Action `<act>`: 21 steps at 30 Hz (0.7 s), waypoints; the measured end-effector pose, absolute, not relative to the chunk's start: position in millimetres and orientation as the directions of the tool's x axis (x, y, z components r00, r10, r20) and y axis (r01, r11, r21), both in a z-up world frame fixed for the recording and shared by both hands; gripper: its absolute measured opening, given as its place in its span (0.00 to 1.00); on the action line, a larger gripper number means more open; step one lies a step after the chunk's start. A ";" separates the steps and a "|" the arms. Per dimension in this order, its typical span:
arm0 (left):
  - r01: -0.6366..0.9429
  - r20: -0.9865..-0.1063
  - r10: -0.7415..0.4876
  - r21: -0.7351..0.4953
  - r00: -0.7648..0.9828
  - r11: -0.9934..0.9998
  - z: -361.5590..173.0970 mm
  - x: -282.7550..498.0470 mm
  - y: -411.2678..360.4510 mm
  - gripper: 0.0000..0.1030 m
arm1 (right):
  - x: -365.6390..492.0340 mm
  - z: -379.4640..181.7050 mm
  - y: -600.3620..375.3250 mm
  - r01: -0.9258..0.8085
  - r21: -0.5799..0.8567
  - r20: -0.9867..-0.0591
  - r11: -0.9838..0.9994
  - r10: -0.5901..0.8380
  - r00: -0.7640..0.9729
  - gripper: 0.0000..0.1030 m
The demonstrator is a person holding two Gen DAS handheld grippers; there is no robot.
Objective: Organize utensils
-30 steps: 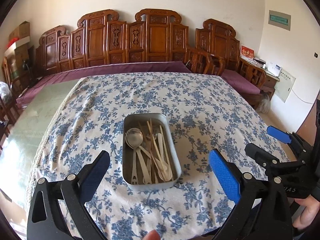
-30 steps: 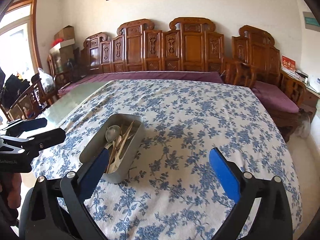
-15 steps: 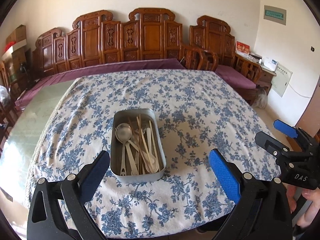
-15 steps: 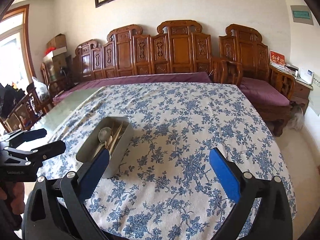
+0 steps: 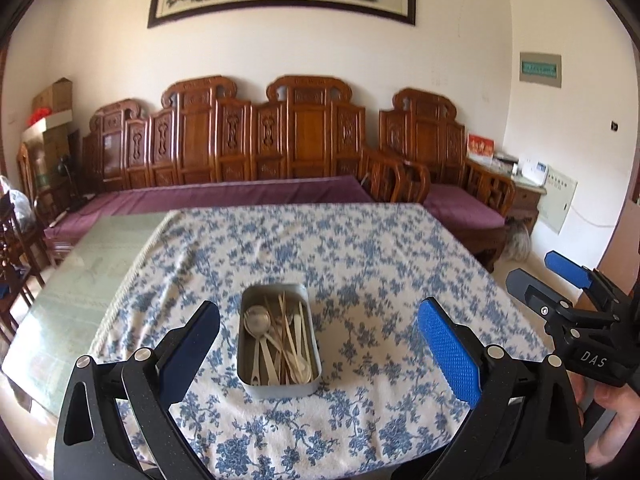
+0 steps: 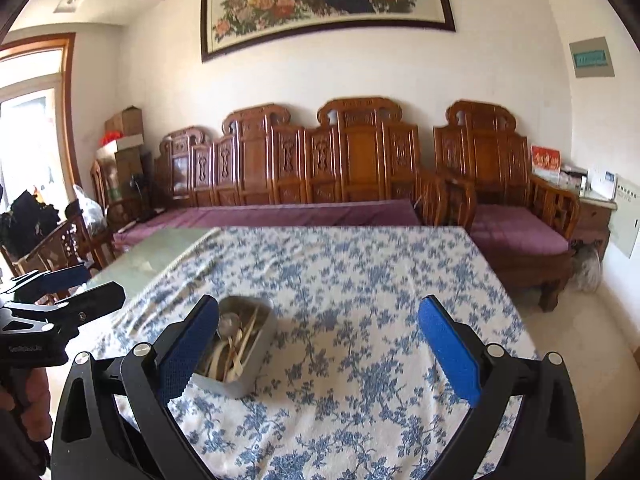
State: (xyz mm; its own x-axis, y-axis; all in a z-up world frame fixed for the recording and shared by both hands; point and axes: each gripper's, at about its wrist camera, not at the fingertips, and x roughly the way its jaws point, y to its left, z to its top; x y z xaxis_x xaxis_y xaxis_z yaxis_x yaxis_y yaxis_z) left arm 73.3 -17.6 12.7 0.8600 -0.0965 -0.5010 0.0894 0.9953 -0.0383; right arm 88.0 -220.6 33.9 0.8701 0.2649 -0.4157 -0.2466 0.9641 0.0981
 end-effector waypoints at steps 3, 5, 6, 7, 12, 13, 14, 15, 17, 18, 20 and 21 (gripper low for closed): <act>0.081 -0.480 -0.088 -0.034 0.873 0.996 20.1 64.7 -18.2 0.93 | 82.4 42.1 -221.8 -0.247 0.093 -0.396 0.965 0.263 0.879 0.97; 0.081 -0.472 -0.088 -0.034 0.877 0.996 22.7 61.5 -19.2 0.93 | 78.5 45.5 -222.8 -0.247 0.091 -0.387 0.965 0.263 0.884 0.97; 0.079 -0.469 -0.086 -0.033 0.879 0.996 23.5 60.5 -19.4 0.93 | 77.1 46.2 -223.3 -0.247 0.091 -0.385 0.965 0.263 0.885 0.97; 0.077 -0.468 -0.083 -0.032 0.880 0.996 23.9 59.8 -19.4 0.93 | 76.5 47.2 -223.5 -0.247 0.092 -0.383 0.965 0.264 0.885 0.97; 0.075 -0.465 -0.081 -0.032 0.882 0.997 24.4 58.8 -18.4 0.93 | 75.0 48.3 -224.4 -0.246 0.093 -0.381 0.965 0.263 0.887 0.97; 0.075 -0.465 -0.080 -0.030 0.882 0.997 24.0 59.0 -19.1 0.93 | 75.0 48.2 -224.3 -0.247 0.093 -0.382 0.965 0.263 0.886 0.97; 0.075 -0.465 -0.080 -0.030 0.881 0.997 23.6 59.0 -19.5 0.93 | 74.5 48.1 -224.3 -0.246 0.093 -0.383 0.965 0.263 0.886 0.97; 0.076 -0.466 -0.081 -0.030 0.881 0.997 23.3 59.0 -19.9 0.93 | 74.1 48.3 -224.2 -0.246 0.094 -0.383 0.965 0.263 0.885 0.97; 0.075 -0.466 -0.081 -0.030 0.881 0.997 22.9 58.3 -20.1 0.93 | 73.9 48.9 -225.0 -0.245 0.094 -0.384 0.965 0.263 0.885 0.97; 0.076 -0.466 -0.081 -0.030 0.881 0.997 22.9 58.5 -20.1 0.93 | 74.6 49.0 -225.2 -0.245 0.093 -0.385 0.965 0.262 0.885 0.97; 0.078 -0.466 -0.084 -0.033 0.881 0.996 23.0 58.4 -20.2 0.93 | 75.5 48.1 -226.0 -0.244 0.093 -0.387 0.965 0.261 0.884 0.97; 0.079 -0.466 -0.085 -0.033 0.881 0.996 22.0 58.4 -20.8 0.93 | 75.9 47.7 -226.0 -0.244 0.095 -0.388 0.965 0.261 0.884 0.97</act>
State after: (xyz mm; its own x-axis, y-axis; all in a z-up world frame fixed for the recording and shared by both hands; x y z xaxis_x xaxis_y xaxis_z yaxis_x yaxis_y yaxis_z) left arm 58.4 -20.8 22.0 0.8808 -0.0852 -0.4658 0.0789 0.9963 -0.0329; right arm 75.9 -226.0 47.7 0.8838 0.2610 -0.3884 -0.2436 0.9653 0.0946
